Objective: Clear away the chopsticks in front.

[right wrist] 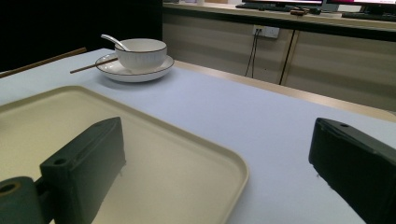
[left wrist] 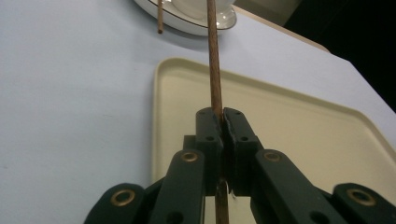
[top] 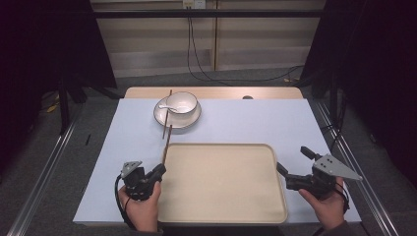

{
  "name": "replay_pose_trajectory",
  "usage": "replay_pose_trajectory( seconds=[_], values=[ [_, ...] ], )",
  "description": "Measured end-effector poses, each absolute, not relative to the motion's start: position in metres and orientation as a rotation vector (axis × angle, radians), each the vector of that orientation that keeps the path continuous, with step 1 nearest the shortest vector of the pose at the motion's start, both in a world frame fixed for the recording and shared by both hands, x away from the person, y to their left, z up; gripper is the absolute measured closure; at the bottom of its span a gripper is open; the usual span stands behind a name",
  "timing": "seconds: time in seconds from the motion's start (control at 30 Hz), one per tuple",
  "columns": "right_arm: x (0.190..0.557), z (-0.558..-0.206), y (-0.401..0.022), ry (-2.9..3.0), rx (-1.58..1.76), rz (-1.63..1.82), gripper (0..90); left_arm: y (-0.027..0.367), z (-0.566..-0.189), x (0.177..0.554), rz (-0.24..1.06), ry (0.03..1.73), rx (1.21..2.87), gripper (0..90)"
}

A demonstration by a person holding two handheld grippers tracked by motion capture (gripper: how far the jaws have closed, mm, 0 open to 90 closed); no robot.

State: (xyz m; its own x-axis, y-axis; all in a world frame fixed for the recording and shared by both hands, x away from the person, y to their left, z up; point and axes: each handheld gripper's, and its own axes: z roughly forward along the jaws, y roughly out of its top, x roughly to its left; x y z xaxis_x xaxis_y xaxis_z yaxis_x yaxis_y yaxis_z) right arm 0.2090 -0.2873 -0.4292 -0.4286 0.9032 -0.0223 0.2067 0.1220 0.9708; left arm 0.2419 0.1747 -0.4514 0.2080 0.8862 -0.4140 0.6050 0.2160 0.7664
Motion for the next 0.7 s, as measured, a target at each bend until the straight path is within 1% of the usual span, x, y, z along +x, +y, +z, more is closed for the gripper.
replay_pose_trajectory(
  seconds=[0.3, 0.37, 0.43, 0.7],
  values=[
    [0.209, -0.429, -0.287, 1.744, 1.091, 1.345, 3.5, 0.161, -0.453, 0.229, 0.332, 1.451, 1.543, 85.6],
    [0.209, -0.43, -0.287, 1.746, 1.085, 1.343, 3.5, 0.157, -0.454, 0.228, 0.308, 1.44, 1.551, 85.5],
    [0.209, -0.43, -0.287, 1.748, 1.084, 1.339, 3.5, 0.153, -0.455, 0.227, 0.319, 1.428, 1.574, 85.5],
    [0.209, -0.43, -0.287, 1.748, 1.082, 1.339, 3.5, 0.141, -0.465, 0.225, 0.256, 1.427, 1.617, 85.4]
  ],
)
